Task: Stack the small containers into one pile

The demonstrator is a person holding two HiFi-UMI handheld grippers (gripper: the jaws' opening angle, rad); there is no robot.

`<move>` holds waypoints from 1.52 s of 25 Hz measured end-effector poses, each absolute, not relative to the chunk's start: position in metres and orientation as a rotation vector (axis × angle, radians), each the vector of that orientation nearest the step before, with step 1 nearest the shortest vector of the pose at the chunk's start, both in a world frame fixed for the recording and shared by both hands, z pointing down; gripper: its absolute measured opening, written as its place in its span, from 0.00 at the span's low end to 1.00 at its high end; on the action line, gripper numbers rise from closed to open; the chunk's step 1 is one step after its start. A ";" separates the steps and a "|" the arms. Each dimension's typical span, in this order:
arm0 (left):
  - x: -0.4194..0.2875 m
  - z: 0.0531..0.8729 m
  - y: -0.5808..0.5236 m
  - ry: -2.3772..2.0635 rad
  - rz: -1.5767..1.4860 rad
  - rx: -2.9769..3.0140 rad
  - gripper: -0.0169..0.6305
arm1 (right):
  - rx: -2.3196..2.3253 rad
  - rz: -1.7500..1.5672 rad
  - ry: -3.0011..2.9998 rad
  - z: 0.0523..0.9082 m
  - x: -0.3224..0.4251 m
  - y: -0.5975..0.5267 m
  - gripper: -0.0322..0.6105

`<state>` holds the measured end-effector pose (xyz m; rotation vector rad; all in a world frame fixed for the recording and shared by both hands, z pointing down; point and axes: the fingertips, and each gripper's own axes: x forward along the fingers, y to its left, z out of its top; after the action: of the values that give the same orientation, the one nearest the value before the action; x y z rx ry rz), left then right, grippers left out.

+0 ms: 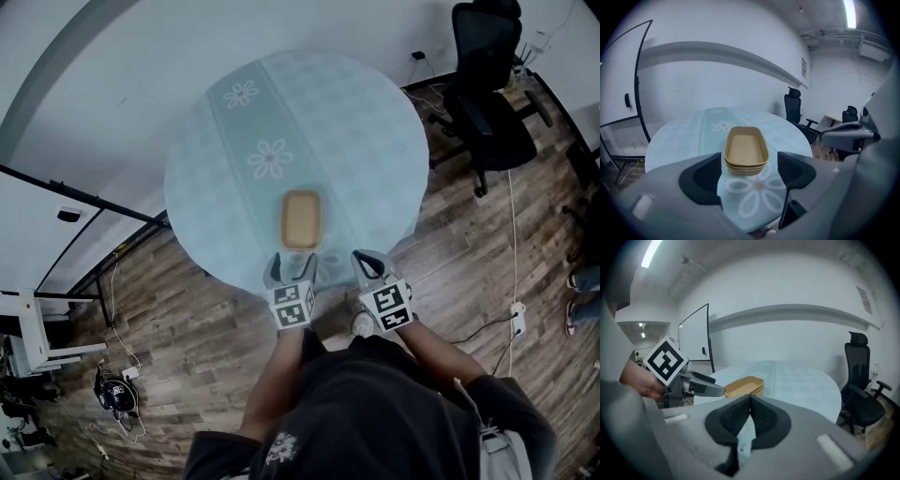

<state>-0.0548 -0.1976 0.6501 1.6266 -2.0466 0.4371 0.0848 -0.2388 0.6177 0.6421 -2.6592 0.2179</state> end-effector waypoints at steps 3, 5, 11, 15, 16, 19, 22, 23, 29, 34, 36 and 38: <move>-0.055 0.632 -0.185 -2.119 0.369 1.639 0.50 | 0.636 0.206 -2.687 0.608 0.080 -0.230 0.05; -0.053 0.623 -0.176 -2.154 0.338 1.644 0.43 | 0.626 0.202 -2.702 0.604 0.080 -0.222 0.05; -0.046 0.612 -0.146 -2.217 0.366 1.634 0.16 | 0.596 0.196 -2.727 0.597 0.083 -0.196 0.05; -0.046 0.611 -0.136 -2.222 0.367 1.624 0.04 | 0.583 0.171 -2.755 0.587 0.081 -0.189 0.05; -0.043 0.611 -0.135 -2.215 0.359 1.632 0.04 | 0.584 0.165 -2.764 0.585 0.082 -0.188 0.05; -0.032 0.606 -0.134 -2.195 0.327 1.670 0.04 | 0.567 0.124 -2.785 0.578 0.085 -0.185 0.05; -0.023 0.600 -0.136 -2.182 0.310 1.708 0.04 | 0.557 0.096 -2.804 0.570 0.088 -0.186 0.05; -0.021 0.599 -0.136 -2.178 0.313 1.713 0.04 | 0.558 0.092 -2.810 0.567 0.088 -0.186 0.05; -0.018 0.598 -0.129 -2.164 0.326 1.718 0.04 | 0.584 0.100 -2.834 0.559 0.089 -0.186 0.05; -0.015 0.594 -0.120 -2.168 0.319 1.725 0.04 | 0.602 0.125 -2.837 0.561 0.095 -0.177 0.05; -0.013 0.594 -0.119 -2.165 0.319 1.733 0.04 | 0.616 0.127 -2.837 0.563 0.097 -0.177 0.05; -0.012 0.593 -0.117 -2.158 0.324 1.743 0.04 | 0.631 0.134 -2.835 0.564 0.097 -0.177 0.05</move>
<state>-0.0123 -0.1172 0.5930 1.7426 -2.1581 0.3236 0.0970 -0.1770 0.5640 0.6308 -2.8348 0.1340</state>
